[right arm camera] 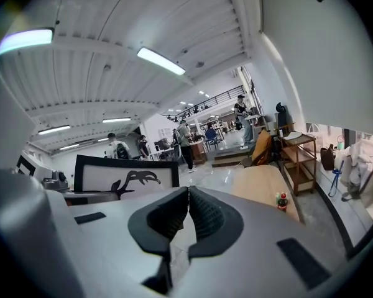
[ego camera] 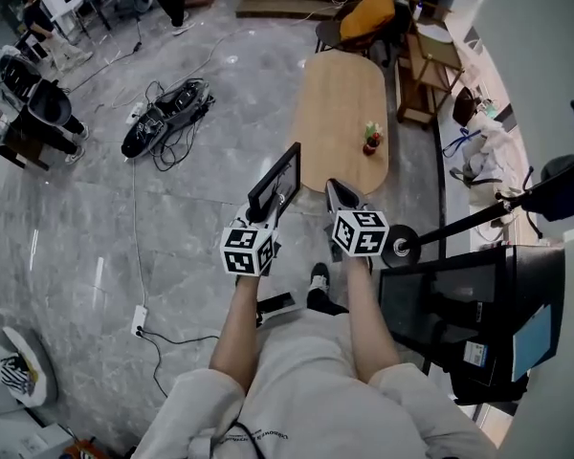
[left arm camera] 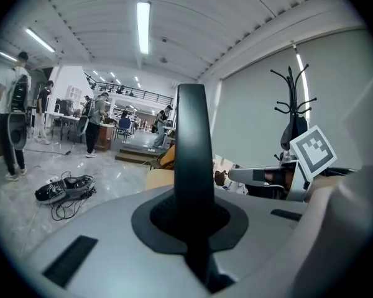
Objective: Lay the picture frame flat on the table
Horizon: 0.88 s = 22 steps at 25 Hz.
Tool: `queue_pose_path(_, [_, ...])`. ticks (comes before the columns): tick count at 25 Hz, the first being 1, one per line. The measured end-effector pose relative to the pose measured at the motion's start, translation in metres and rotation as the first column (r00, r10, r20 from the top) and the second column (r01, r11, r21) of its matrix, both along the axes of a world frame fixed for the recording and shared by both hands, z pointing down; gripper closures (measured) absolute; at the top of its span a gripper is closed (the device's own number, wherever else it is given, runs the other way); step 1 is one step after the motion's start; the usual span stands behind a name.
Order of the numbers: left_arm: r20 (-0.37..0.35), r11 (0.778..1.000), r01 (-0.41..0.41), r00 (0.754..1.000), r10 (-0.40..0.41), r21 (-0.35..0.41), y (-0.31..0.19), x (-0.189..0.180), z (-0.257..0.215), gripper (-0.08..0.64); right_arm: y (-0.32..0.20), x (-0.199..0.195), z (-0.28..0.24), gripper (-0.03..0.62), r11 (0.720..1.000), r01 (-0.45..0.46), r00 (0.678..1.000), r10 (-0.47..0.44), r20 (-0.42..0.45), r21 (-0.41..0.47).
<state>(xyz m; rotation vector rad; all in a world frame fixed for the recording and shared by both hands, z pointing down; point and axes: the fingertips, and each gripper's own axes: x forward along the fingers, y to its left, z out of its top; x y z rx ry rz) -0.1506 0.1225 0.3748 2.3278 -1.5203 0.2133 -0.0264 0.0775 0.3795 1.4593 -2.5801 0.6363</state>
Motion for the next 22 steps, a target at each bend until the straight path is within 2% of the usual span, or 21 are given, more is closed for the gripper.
queue_pose_path(12, [0.014, 0.998, 0.038, 0.999, -0.037, -0.043, -0.079, 0.026, 0.012, 0.534, -0.082, 0.034, 0.021, 0.557, 0.997, -0.003, 0.998, 0.008, 0.068, -0.072])
queue_pose_path(22, [0.009, 0.995, 0.089, 0.996, -0.088, -0.036, -0.128, 0.047, 0.018, 0.534, -0.133, 0.056, 0.026, 0.557, 0.996, 0.071, 0.996, -0.068, 0.053, -0.05])
